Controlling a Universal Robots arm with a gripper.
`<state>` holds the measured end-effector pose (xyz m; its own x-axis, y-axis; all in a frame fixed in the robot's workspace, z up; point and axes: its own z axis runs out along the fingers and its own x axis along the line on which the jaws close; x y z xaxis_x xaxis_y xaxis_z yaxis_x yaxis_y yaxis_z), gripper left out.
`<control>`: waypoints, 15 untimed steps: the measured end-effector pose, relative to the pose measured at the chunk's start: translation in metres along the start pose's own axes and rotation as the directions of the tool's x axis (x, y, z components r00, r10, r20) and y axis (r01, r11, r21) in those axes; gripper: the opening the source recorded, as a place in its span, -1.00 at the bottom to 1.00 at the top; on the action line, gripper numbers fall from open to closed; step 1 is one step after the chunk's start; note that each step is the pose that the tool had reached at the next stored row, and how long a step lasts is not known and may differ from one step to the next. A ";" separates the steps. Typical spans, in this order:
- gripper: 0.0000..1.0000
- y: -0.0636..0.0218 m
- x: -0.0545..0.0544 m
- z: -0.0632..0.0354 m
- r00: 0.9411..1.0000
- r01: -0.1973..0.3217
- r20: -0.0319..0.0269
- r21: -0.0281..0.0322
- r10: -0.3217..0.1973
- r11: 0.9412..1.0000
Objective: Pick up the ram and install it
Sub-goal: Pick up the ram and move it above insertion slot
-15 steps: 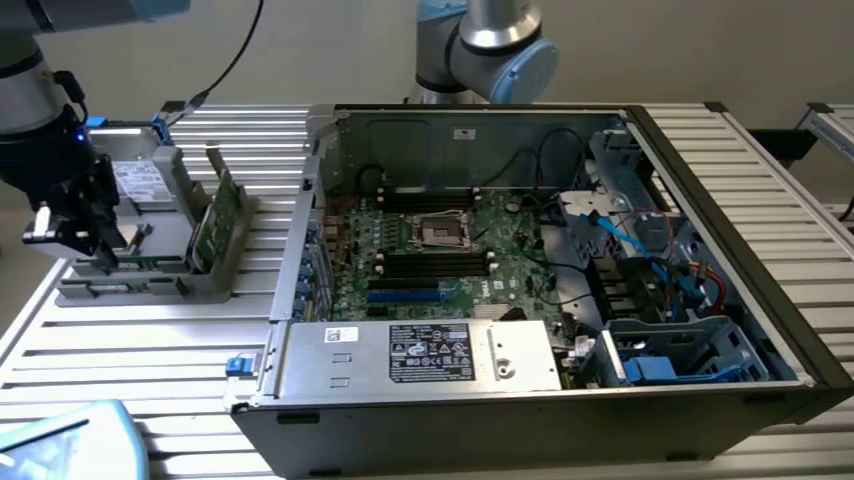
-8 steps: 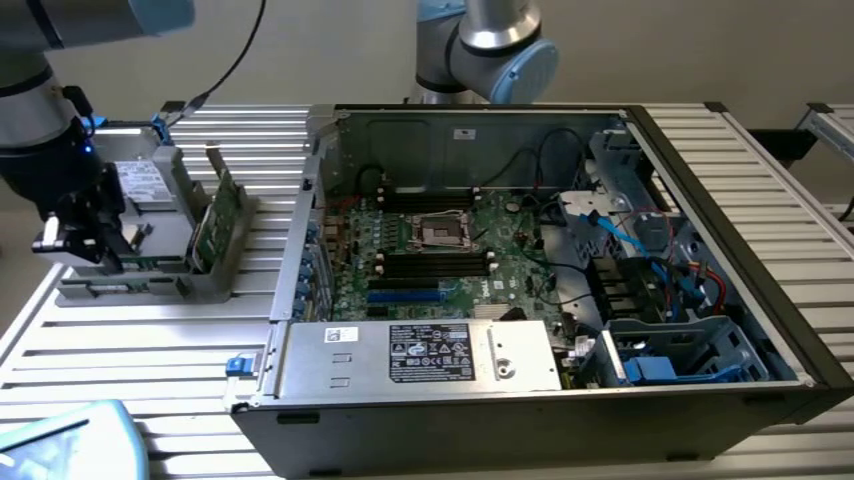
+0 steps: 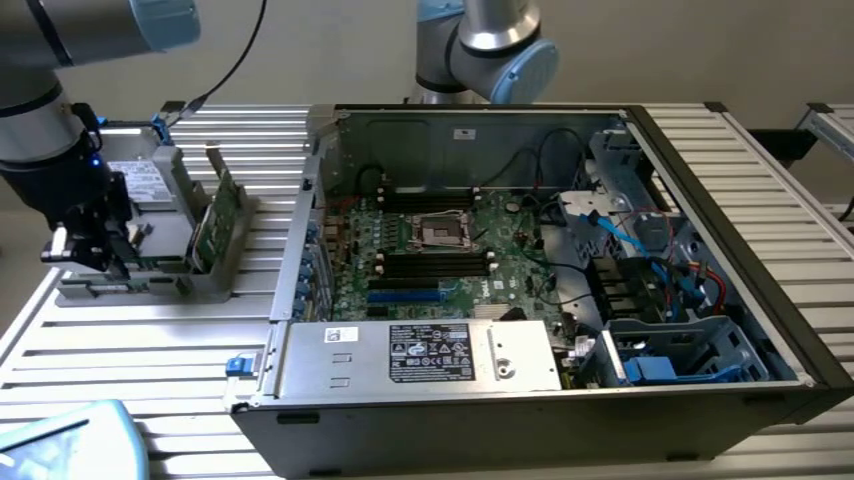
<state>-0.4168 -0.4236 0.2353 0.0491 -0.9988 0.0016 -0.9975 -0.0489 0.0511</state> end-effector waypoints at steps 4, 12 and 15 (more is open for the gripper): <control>-0.26 -0.0003 0.000 0.0064 1.000 -0.012 0.006 0.000 0.012 1.000; -0.26 0.0027 0.000 0.0125 0.999 -0.018 0.035 0.001 0.018 1.000; -0.26 0.0043 0.000 0.0147 0.999 -0.020 0.038 0.000 0.020 1.000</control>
<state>-0.4219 -0.4236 0.2208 0.0267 -0.9990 -0.0356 -0.9983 -0.0285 0.0515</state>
